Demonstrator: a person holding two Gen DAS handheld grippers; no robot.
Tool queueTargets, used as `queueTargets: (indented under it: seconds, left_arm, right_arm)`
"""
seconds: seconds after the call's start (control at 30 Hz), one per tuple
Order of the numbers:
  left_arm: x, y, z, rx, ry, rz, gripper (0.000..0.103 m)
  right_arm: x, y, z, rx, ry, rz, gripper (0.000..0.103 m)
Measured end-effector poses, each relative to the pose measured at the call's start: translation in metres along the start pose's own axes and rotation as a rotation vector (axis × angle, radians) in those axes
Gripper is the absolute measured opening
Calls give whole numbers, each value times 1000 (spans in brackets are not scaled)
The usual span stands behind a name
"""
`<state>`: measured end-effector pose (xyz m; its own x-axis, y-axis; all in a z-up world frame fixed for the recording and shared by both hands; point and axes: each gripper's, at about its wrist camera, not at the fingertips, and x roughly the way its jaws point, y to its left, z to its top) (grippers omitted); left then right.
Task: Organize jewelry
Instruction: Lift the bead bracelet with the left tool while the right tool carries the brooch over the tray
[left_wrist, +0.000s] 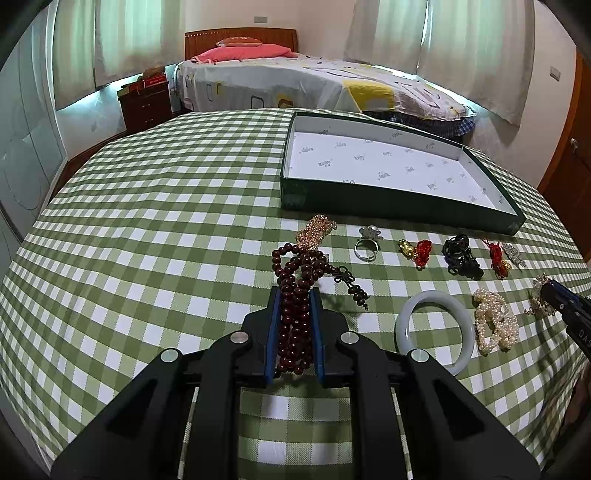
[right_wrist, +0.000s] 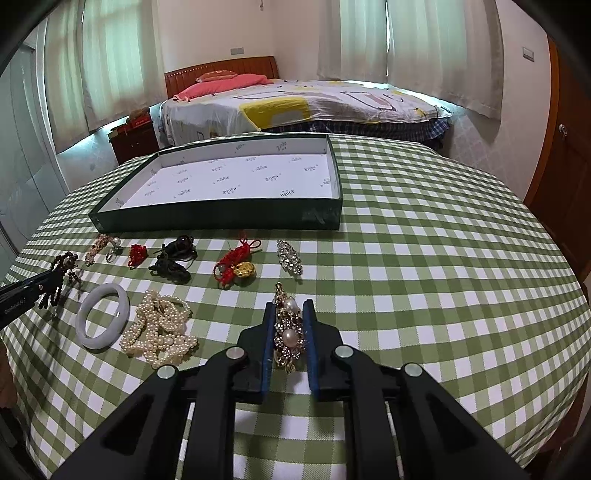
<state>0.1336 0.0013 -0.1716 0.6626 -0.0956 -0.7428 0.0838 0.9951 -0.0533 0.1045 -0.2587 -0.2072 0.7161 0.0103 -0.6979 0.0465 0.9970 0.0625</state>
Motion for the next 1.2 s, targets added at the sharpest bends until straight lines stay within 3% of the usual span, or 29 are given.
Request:
queueTargets:
  seconds: [0.3,0.53,0.87,1.2]
  left_arm:
    - [-16,-4,6,5,-35,-15,15]
    - [-43,-15,27,14,-108,-54,15]
    - [-59,-26,85,10,-209,-115,15]
    - [-32,-35,152,13,-282,-111,15]
  right_arm:
    - [-21,3,9,8,-53,21,15]
    - [-47,11,33,2,-139,53,15]
    - [-72,18,87,1,-276,108,15]
    - [-52,8,148,14,-357,120,15]
